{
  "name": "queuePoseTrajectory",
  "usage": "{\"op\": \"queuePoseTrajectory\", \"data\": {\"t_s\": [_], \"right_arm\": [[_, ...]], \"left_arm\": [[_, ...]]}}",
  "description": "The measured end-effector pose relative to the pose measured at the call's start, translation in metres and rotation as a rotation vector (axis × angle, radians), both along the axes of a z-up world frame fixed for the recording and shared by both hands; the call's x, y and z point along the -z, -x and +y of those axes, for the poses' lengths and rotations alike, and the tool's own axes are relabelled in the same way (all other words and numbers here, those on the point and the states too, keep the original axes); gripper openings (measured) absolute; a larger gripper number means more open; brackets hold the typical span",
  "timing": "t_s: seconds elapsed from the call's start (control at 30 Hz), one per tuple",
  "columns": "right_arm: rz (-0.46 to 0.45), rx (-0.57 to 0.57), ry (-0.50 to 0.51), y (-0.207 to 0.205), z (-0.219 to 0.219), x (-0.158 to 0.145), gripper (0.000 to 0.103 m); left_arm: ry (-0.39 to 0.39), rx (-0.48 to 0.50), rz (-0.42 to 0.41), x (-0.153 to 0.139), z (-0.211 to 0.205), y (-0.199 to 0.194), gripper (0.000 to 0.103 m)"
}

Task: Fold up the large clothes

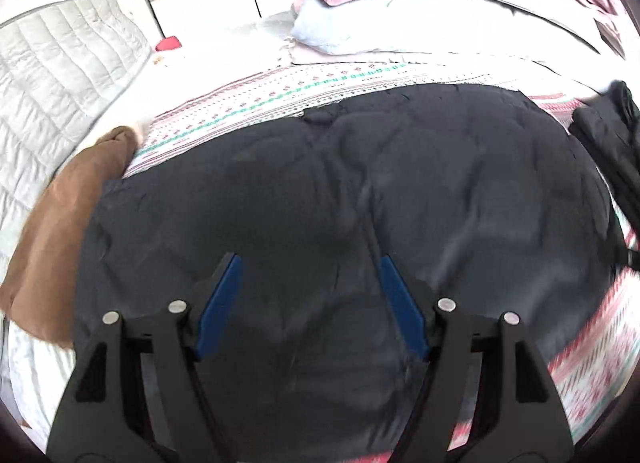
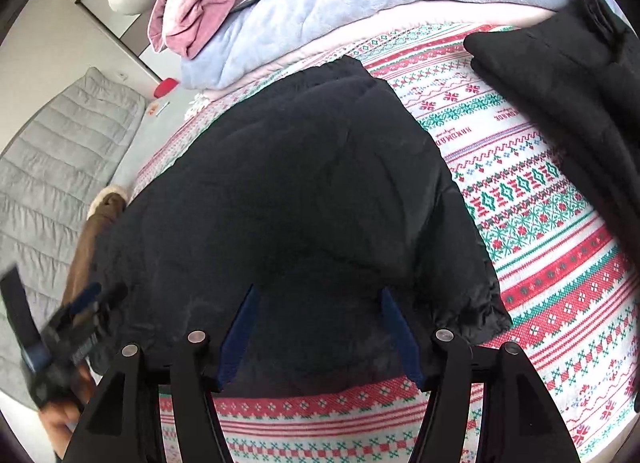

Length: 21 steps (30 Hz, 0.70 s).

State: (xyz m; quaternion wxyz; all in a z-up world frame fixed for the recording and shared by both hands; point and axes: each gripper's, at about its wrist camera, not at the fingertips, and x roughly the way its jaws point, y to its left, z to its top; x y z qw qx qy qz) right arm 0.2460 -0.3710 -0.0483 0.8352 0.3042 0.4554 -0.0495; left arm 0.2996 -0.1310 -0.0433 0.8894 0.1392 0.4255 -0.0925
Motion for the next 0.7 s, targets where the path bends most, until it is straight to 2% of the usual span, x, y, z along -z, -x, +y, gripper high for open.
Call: {"op": "queuePoseTrajectory", "data": {"t_s": [0.13,0.17,0.23,0.33,0.43,0.5,0.63,0.7], "right_arm": [[0.011,0.009,-0.015,-0.006,-0.002,0.005,0.064],[0.016,0.010,-0.017,-0.007,-0.003,0.006,0.064],[0.036,0.006,-0.015,-0.009,-0.003,0.011,0.065],[0.090,-0.004,-0.005,-0.015,-0.003,0.024,0.066],[0.099,-0.001,-0.013,-0.020,-0.005,0.027,0.070],[0.101,0.000,-0.017,-0.023,-0.005,0.028,0.072],[0.106,0.005,-0.011,-0.028,-0.003,0.029,0.076],[0.108,0.004,0.001,-0.032,0.001,0.029,0.078]], "left_arm": [[-0.042,-0.057,0.106,0.027,-0.006,-0.045,0.073],[-0.034,-0.065,0.128,0.035,-0.006,-0.052,0.076],[-0.028,-0.077,0.136,0.041,-0.005,-0.056,0.080],[-0.029,-0.056,0.161,0.034,-0.005,-0.063,0.080],[0.010,-0.098,0.103,0.011,0.000,-0.077,0.080],[0.018,-0.106,0.107,0.007,-0.001,-0.090,0.080],[0.013,-0.161,0.165,0.029,0.000,-0.123,0.081],[0.001,-0.189,0.195,0.047,0.000,-0.132,0.086]]}}
